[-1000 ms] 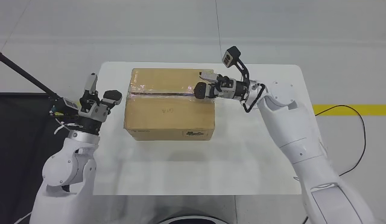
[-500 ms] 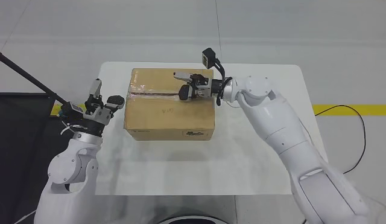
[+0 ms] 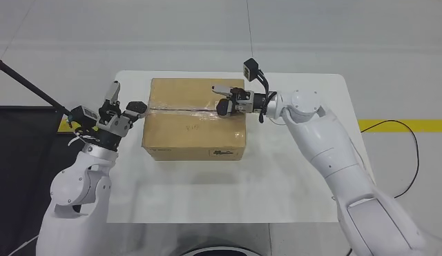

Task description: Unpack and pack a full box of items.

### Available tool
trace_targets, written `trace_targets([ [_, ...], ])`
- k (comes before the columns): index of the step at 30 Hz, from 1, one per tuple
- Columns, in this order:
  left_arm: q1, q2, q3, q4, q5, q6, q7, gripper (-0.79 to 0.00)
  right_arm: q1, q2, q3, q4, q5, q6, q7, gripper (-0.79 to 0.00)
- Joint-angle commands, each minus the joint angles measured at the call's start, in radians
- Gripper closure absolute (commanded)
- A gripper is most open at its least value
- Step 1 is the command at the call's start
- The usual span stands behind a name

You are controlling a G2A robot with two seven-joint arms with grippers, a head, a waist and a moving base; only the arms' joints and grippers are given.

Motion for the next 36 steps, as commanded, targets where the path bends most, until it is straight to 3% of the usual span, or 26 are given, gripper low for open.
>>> trace_targets([
  [1,-0.017,0.002,0.019,-0.01,0.025,0.029,-0.02,-0.785,-0.013,0.009,0.018,-0.017,-0.008,-0.002,0.004,-0.785],
  [7,-0.098,0.005,0.112,0.016,0.093,0.109,-0.065,-0.785,-0.066,0.042,0.087,-0.088,-0.031,-0.001,0.006,-0.785],
  [17,-0.22,-0.003,0.25,0.144,0.159,0.145,-0.029,-0.785,-0.189,0.093,0.196,-0.233,-0.065,0.025,0.022,-0.785],
  [29,-0.257,-0.005,0.27,0.2,0.157,0.149,-0.012,-0.785,-0.316,0.138,0.312,-0.329,-0.061,0.028,0.022,-0.785],
  [36,-0.256,-0.005,0.274,0.205,0.149,0.148,-0.008,-0.785,-0.34,0.145,0.32,-0.346,-0.052,0.029,0.026,-0.785],
])
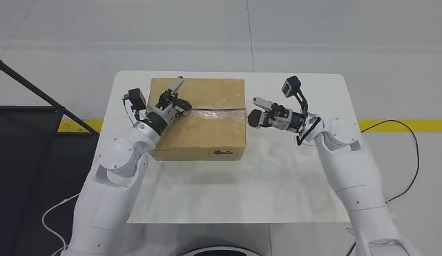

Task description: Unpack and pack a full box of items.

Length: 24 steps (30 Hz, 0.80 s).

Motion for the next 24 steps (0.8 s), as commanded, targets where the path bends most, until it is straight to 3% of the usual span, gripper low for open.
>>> trace_targets([
  [1,0.002,0.0,-0.003,0.003,-0.007,-0.004,0.002,-0.785,0.0,0.0,-0.005,0.001,0.003,0.0,0.0,-0.785],
  [8,0.026,0.004,-0.048,0.003,-0.037,-0.033,0.015,-0.785,0.011,0.0,-0.013,0.015,0.011,-0.01,-0.02,-0.785],
  [16,0.113,0.015,-0.202,-0.081,-0.134,-0.087,0.028,-0.785,0.008,0.008,0.016,-0.108,-0.013,-0.012,-0.115,-0.785],
  [24,0.186,0.022,-0.309,-0.05,-0.129,-0.131,0.079,-0.785,0.084,-0.016,-0.111,-0.092,-0.022,0.051,-0.1,-0.785],
])
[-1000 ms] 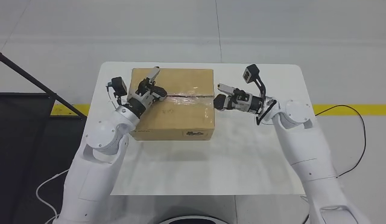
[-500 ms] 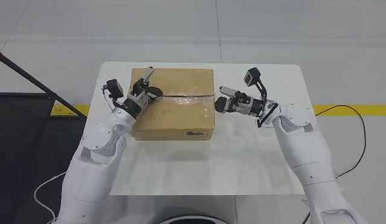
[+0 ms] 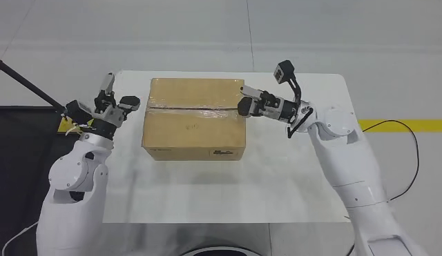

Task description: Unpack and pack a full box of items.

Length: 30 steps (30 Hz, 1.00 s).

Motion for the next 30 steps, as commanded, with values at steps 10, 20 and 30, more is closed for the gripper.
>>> trace_targets([
  [10,0.033,0.002,0.043,0.058,0.054,-0.02,-0.042,-0.785,0.114,-0.044,-0.135,0.175,0.004,0.007,-0.033,-0.785],
  [20,0.028,-0.001,0.101,0.057,0.051,-0.016,-0.068,-0.785,0.18,-0.087,-0.23,0.26,0.022,0.007,-0.043,-0.785],
  [30,0.029,-0.003,0.134,0.062,0.053,-0.02,-0.062,-0.785,0.268,-0.156,-0.346,0.357,0.054,0.006,-0.06,-0.785],
])
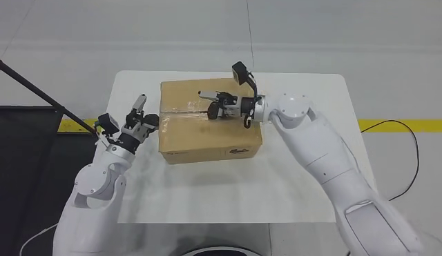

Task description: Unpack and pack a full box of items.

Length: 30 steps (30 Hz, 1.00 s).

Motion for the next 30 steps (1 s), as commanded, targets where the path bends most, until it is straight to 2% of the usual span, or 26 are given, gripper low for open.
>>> trace_targets([
  [1,0.001,0.0,0.005,0.0,-0.002,-0.001,0.001,-0.785,0.018,-0.016,-0.025,0.022,0.005,-0.002,-0.004,-0.785],
  [13,0.008,-0.001,0.003,0.026,-0.044,-0.016,-0.008,-0.785,0.093,-0.124,-0.142,0.149,0.048,-0.05,-0.057,-0.785],
  [25,0.016,0.002,-0.008,0.029,-0.067,-0.026,-0.027,-0.785,0.143,-0.22,-0.193,0.259,0.095,-0.113,-0.082,-0.785],
  [30,0.015,0.003,-0.013,0.031,-0.072,-0.026,-0.031,-0.785,0.158,-0.25,-0.2,0.304,0.111,-0.126,-0.053,-0.785],
])
